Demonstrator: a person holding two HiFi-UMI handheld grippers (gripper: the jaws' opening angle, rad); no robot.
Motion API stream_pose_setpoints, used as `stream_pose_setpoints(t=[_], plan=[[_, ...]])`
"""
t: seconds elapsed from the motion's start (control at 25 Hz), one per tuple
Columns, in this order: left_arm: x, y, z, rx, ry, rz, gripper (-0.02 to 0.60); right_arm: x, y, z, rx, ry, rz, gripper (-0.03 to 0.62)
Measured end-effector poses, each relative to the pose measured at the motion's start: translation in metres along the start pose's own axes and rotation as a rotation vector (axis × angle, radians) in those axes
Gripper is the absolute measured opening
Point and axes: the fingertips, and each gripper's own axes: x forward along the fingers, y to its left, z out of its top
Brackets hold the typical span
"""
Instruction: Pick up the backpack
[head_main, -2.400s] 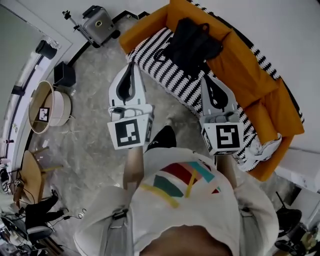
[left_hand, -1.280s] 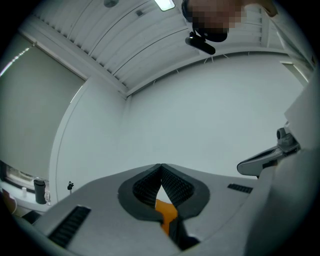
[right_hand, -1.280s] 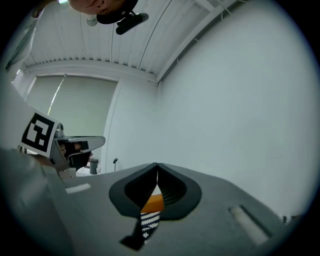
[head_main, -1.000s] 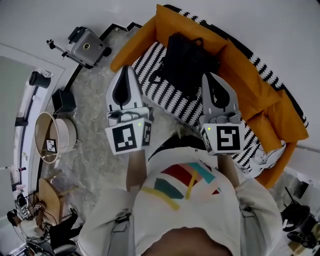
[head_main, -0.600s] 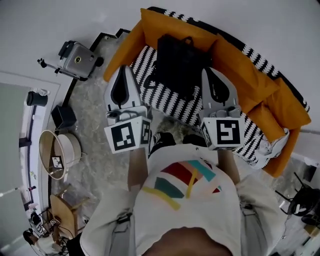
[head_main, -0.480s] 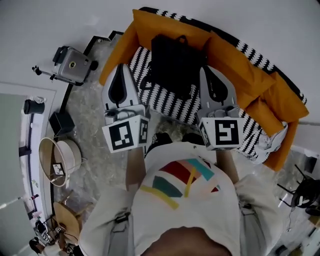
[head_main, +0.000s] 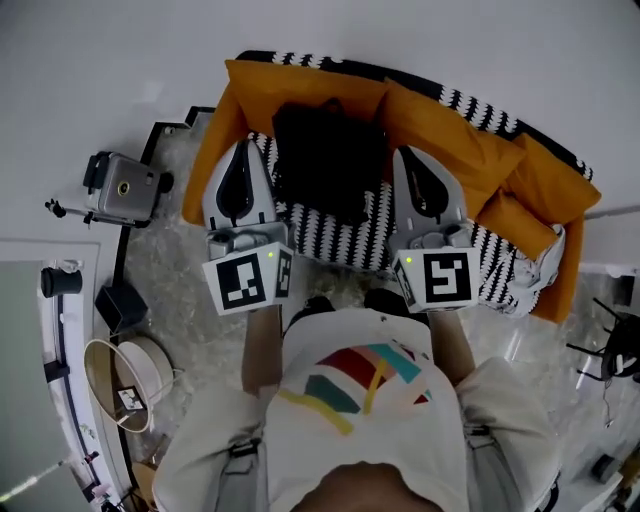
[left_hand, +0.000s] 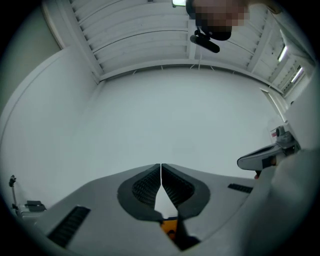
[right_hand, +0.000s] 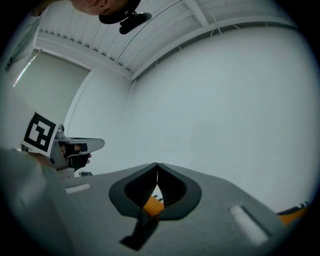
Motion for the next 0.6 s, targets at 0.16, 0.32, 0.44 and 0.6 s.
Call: stream_pose_setpoints(t=[0.16, 0.32, 0.44, 0.6], plan=[[0.032, -0.003, -0.015, 0.001, -0.008, -0.064, 0.017, 0.024, -0.014, -0.002, -0.011, -0.023, -0.036, 0.005], [0.076, 0.000, -0.055, 0.015, -0.025, -0.102, 0.017, 0.066, -0.027, -0.021, 0.003, -0.060, -0.079, 0.005], [0.097, 0.010, -0.091, -0.025, -0.017, -0.107, 0.017, 0.096, -0.029, -0.046, 0.006, -0.067, -0.101, 0.005], [0.107, 0.025, -0.153, -0.023, 0.020, -0.119, 0.017, 0.118, -0.020, -0.096, 0.015, -0.052, -0.090, 0.005]])
